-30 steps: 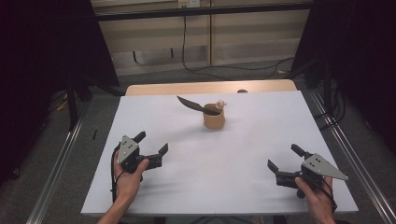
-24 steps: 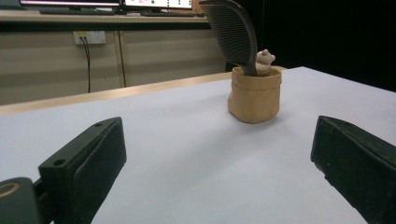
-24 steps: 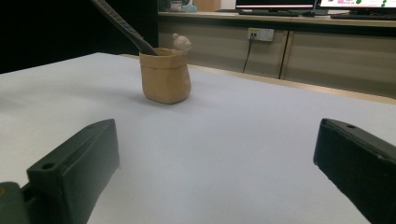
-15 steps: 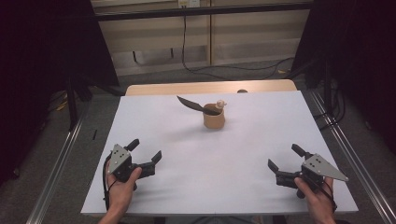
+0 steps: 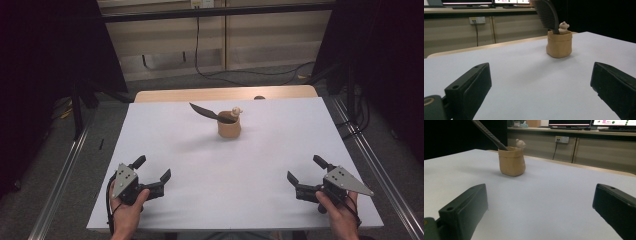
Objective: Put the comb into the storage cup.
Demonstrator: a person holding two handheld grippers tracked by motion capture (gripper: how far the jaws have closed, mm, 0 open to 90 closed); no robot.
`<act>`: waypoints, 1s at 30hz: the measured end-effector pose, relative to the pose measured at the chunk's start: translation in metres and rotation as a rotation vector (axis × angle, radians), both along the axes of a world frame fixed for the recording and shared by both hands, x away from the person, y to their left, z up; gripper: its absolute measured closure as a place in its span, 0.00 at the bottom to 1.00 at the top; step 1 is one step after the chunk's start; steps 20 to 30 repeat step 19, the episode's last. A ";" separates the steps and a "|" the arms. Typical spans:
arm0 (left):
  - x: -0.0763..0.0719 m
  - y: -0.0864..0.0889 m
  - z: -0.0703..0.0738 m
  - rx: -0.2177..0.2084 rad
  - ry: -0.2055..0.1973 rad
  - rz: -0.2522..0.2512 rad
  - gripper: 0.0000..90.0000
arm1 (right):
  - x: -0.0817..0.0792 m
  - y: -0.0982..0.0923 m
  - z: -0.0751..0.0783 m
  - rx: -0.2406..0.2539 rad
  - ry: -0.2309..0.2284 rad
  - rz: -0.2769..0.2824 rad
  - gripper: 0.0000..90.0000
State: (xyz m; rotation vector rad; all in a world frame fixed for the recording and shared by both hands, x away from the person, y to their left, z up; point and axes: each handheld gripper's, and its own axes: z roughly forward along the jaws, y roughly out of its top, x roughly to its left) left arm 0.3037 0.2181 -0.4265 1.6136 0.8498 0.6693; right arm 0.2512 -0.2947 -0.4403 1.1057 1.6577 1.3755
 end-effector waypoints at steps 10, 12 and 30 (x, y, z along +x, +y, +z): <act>-0.002 0.009 -0.007 0.002 -0.005 0.019 0.04 | -0.003 -0.001 -0.001 0.006 0.009 -0.010 0.00; 0.000 0.011 -0.008 -0.027 0.011 0.043 0.04 | -0.003 -0.001 -0.002 0.003 0.006 -0.010 0.00; -0.002 0.011 -0.008 -0.020 0.019 0.039 0.04 | -0.001 0.001 -0.004 0.003 0.011 -0.002 0.00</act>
